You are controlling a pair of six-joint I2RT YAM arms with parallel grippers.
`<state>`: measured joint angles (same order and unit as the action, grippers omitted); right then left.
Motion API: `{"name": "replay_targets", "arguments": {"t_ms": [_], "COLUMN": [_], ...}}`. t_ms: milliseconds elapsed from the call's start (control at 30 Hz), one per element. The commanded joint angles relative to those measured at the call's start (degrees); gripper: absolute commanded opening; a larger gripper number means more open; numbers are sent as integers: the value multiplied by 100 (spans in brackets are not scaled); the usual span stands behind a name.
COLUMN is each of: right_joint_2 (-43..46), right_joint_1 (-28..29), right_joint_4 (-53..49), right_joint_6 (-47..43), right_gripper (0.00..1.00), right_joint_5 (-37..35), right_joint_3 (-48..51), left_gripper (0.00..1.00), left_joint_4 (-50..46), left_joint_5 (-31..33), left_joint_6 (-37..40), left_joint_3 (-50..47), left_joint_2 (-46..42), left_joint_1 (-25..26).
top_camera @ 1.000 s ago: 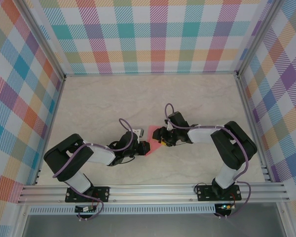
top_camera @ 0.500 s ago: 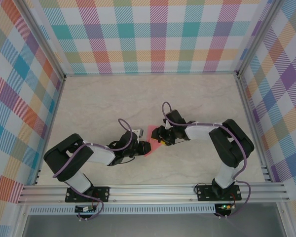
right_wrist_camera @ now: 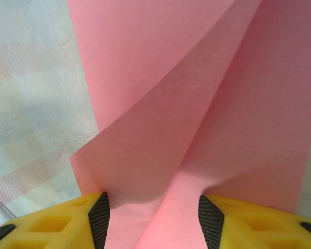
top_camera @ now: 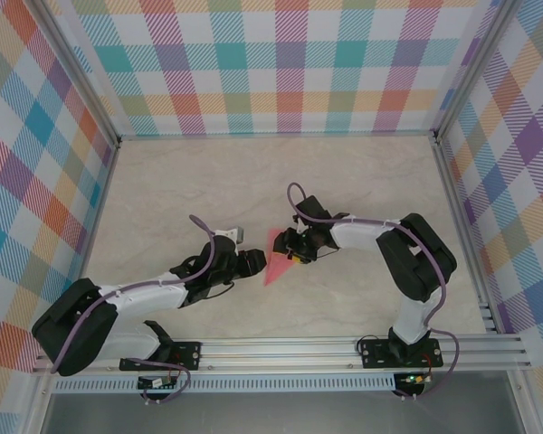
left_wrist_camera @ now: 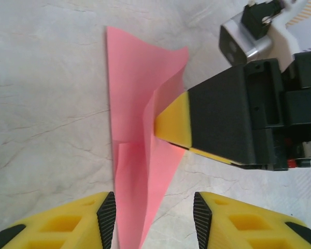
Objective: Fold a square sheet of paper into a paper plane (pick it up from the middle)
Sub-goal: Fourth fold the wing at the center of the table.
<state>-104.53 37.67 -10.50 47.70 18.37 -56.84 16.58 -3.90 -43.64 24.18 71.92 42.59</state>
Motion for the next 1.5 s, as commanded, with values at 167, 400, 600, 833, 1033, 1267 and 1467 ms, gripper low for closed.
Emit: {"name": "replay_targets", "arguments": {"t_ms": [167, 400, 600, 833, 1033, 1267, 1467], "right_joint_2": [-845, -1174, -1402, -1611, -1838, -1967, -2037], "right_joint_1": [177, 299, 355, 355, 355, 354, 354], "right_joint_4": [-1197, -1711, -1941, -2138, -2307, -2330, -2352], "right_joint_6": [-332, -383, -389, -320, -184, -156, -157], "right_gripper": [58, 64, 67, 67, 67, 67, 67], "right_joint_5": [-1074, -1324, -1387, -1431, -1428, -1415, -1437], "right_joint_3": [-241, -694, -946, -1121, -1277, -1317, -1328], "left_gripper": [41, 37, 28, 19, 15, 13, 13], "left_joint_4": [-96, 337, 789, 1244, 1371, 1319, 1313], "left_joint_5": [-102, -388, -734, -921, -1093, -1130, -1021], "left_joint_6": [-229, -169, -201, -279, -299, -276, -268], "left_joint_3": [-74, -82, -70, -89, -13, 178, 251], "left_joint_2": [197, 355, 719, 912, 1170, 1454, 1541], "left_joint_1": [-189, -234, -234, -236, -234, -233, -233]}}
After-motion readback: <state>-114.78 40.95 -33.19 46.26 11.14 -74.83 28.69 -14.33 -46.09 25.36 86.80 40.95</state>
